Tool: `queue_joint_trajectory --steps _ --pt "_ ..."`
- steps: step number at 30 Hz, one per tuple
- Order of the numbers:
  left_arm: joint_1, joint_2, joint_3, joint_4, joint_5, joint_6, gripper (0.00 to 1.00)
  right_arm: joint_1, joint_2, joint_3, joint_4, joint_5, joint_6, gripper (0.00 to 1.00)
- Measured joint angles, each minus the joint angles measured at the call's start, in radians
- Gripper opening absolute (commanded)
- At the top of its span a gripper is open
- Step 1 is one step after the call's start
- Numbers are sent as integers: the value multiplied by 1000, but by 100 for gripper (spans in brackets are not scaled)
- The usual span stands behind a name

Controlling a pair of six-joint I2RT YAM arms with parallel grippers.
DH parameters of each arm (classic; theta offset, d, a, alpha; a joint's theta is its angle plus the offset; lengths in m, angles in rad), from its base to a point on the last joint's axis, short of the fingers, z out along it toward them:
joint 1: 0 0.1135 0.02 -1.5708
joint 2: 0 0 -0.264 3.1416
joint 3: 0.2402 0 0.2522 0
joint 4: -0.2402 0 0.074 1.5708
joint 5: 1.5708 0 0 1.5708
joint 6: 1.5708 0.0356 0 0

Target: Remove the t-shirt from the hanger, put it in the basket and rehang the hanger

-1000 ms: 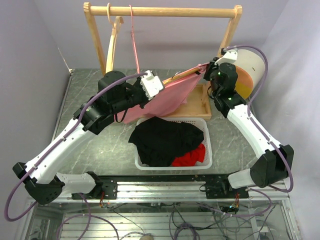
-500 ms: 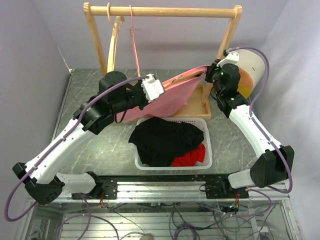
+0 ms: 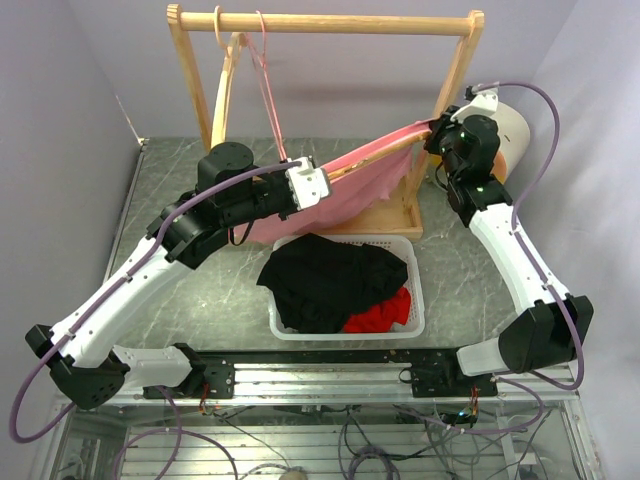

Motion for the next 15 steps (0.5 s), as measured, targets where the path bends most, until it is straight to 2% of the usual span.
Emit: queue_joint_trajectory --steps 4,9,15 --pt "0 0 0 -2 -5 -14 7 -15 -14 -29 -6 -46 18 0" --pt "-6 22 34 -22 -58 -104 7 -40 -101 -155 -2 -95 48 0" --pt "-16 103 135 -48 -167 -236 7 3 -202 -248 15 -14 25 0"
